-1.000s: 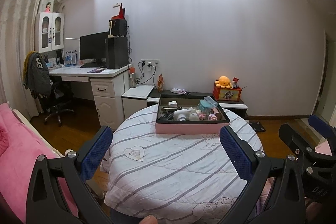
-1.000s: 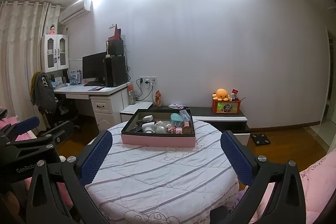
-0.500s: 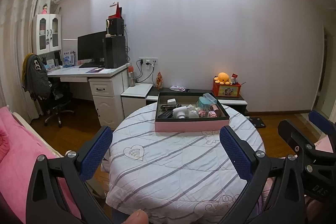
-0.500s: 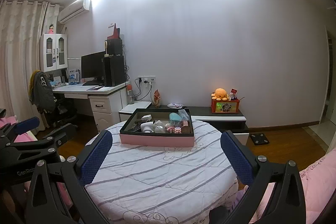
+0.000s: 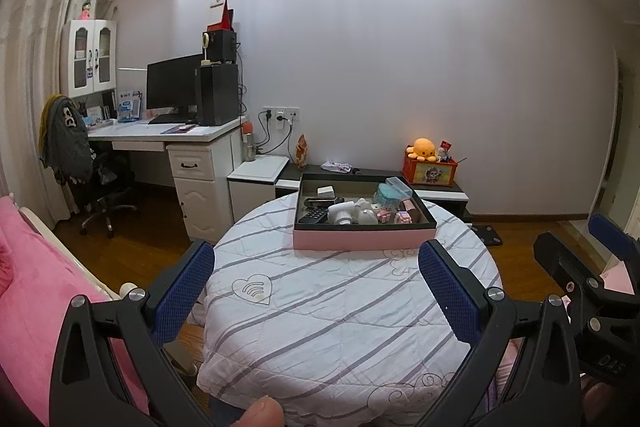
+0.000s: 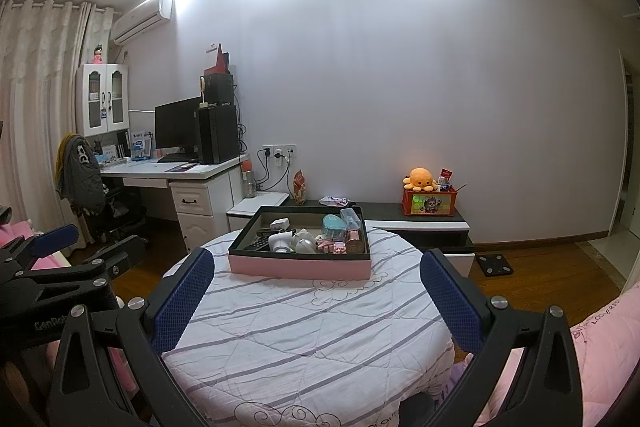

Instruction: Organize rigid objects

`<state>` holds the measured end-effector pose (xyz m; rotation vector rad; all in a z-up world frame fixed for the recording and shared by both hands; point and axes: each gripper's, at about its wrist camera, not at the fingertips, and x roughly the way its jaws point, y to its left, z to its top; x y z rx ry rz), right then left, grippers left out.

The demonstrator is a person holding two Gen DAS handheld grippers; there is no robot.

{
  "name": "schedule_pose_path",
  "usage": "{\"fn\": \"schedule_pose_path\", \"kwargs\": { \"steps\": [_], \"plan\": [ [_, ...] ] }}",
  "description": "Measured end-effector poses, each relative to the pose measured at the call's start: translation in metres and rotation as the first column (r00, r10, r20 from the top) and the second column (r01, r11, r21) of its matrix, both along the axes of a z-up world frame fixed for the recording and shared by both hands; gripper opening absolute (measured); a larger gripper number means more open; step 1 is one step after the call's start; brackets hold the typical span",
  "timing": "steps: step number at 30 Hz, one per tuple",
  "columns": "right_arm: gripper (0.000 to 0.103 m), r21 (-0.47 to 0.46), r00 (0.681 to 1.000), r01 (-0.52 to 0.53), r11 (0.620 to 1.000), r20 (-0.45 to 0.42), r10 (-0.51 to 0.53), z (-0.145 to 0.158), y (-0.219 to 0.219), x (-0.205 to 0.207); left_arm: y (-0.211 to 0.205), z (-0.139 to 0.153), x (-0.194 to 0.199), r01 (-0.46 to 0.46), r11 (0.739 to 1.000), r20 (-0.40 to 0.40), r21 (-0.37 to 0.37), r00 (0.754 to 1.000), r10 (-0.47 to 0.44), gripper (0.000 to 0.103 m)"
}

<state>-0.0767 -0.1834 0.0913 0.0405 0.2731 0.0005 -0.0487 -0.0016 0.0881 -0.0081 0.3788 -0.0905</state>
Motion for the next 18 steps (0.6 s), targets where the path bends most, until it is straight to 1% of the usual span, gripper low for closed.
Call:
{"fn": "schedule_pose_path", "kwargs": {
  "steps": [12, 18],
  "plan": [
    [0.103, -0.001, 1.0, 0.001, 1.0, 0.0, -0.001, 0.0001, 0.0005, 0.0003, 0.0007, -0.0005, 0.0015, -0.001, 1.0, -0.004, -0.002, 1.0, 0.001, 0.103],
    [0.103, 0.0, 1.0, -0.003, 1.0, -0.007, 0.003, -0.0025, 0.0017, 0.0016, -0.0023, -0.0084, 0.0071, 0.012, 1.0, -0.025, 0.006, 1.0, -0.012, 0.103]
  ]
}}
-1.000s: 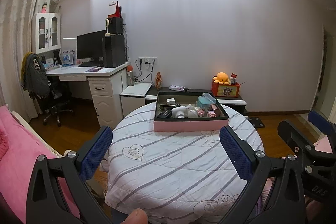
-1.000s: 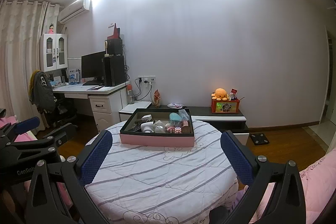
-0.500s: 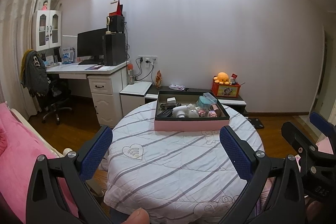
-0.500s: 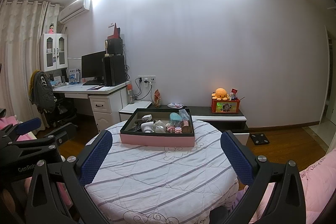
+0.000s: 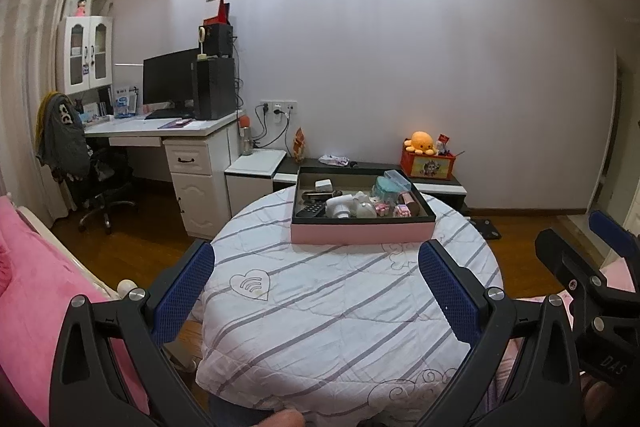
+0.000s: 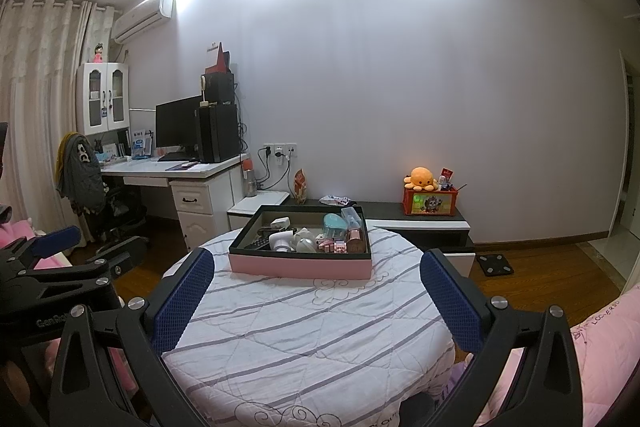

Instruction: Organize rigid objects

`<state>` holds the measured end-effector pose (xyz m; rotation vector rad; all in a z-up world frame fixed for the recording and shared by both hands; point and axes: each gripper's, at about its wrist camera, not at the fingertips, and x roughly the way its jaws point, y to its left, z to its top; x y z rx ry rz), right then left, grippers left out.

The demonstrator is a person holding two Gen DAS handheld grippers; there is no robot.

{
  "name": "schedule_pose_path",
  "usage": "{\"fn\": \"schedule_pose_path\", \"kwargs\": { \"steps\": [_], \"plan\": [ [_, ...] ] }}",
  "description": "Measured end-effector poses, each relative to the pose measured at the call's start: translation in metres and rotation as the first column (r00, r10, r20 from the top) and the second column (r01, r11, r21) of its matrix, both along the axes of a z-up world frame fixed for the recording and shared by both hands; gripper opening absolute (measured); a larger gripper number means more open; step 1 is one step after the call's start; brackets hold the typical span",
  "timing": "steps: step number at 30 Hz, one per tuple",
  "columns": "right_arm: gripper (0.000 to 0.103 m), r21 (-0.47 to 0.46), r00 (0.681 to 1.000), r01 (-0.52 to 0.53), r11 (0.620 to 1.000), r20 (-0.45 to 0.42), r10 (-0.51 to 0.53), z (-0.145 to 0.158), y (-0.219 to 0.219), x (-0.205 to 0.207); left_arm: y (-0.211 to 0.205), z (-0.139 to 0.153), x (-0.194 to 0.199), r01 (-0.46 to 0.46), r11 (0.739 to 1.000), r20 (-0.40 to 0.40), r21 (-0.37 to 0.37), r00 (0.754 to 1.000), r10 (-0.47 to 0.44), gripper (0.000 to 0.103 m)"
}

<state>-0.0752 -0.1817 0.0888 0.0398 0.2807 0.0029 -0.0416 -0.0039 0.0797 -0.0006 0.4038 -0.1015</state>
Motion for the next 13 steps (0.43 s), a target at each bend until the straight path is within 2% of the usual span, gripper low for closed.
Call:
{"fn": "schedule_pose_path", "kwargs": {
  "steps": [13],
  "plan": [
    [0.103, 0.002, 1.0, 0.003, 1.0, -0.003, -0.003, -0.0023, -0.0029, 0.0026, -0.002, 0.001, -0.0027, -0.003, 1.0, 0.024, 0.012, 1.0, 0.002, 0.103]
  ]
}}
